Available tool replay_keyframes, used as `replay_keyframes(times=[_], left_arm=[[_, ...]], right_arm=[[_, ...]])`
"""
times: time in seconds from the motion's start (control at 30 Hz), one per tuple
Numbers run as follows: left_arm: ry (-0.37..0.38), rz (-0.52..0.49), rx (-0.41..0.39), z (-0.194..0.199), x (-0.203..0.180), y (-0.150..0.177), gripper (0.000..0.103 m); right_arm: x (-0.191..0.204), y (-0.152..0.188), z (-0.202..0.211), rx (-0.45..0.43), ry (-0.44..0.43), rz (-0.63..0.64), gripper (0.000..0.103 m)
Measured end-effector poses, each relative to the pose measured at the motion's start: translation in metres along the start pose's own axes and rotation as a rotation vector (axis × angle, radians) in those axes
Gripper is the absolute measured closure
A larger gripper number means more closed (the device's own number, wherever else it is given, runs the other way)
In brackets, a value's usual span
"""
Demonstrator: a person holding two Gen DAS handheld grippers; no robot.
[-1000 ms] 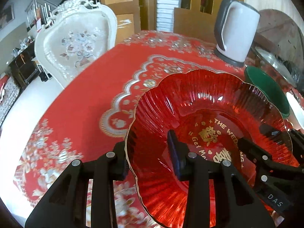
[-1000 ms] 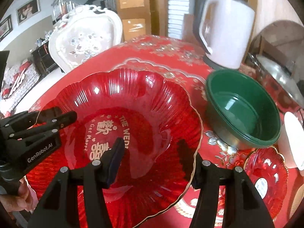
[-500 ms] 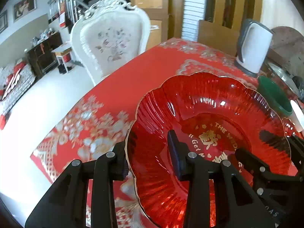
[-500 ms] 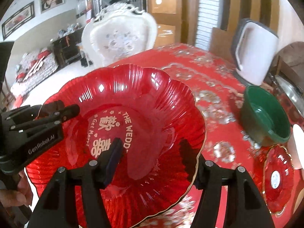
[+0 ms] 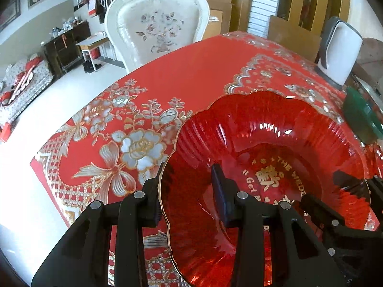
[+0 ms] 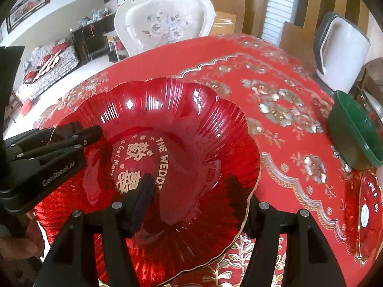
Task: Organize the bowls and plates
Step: 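Carry the red bowl with both grippers toward the white chair and lower it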
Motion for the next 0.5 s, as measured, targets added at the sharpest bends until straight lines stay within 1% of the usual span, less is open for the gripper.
replay_keyframes(times=[0.1,0.13,0.2,0.23,0.3,0.33,0.37,0.43,0.5], left_arm=[[0.016,0.009,-0.013,0.0,0.0,-0.001,0.068],[0.03,0.012,-0.007,0.0,0.0,-0.001,0.068],[0.071,0.032,0.023,-0.005,0.002,0.0,0.066],[0.086,0.04,0.019,-0.004,0.004,0.0,0.064],[0.083,0.058,0.024,-0.002,0.009,-0.001,0.056],[0.082,0.072,0.025,0.0,0.013,-0.002,0.048],[0.083,0.085,0.018,0.003,0.016,-0.003,0.044],[0.069,0.102,0.0,0.012,0.022,-0.006,0.042],[0.055,0.096,-0.014,0.022,0.023,-0.01,0.042]], right_arm=[[0.004,0.005,-0.003,0.012,-0.002,0.003,0.035],[0.005,0.006,-0.005,0.02,-0.022,-0.001,0.032],[0.006,0.008,-0.008,0.041,-0.055,-0.01,0.03],[0.007,0.009,-0.008,0.04,-0.066,-0.007,0.03],[0.007,0.012,-0.005,0.049,-0.086,-0.004,0.03],[0.005,0.013,-0.003,0.049,-0.104,-0.009,0.03],[0.003,0.015,0.001,0.043,-0.118,-0.019,0.03],[-0.003,0.017,0.011,0.021,-0.142,-0.04,0.03],[-0.01,0.019,0.022,-0.006,-0.16,-0.052,0.03]])
Point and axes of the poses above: each gripper's, at about its wrist camera, not at the fingertips, and z roughly against the way its jaws point, x to its left, y to its underside, the point moved 7 cm from there along -z, roughly the way its jaws point, and after that the axes turned 12 degrees about x, right-handed, at the moved point
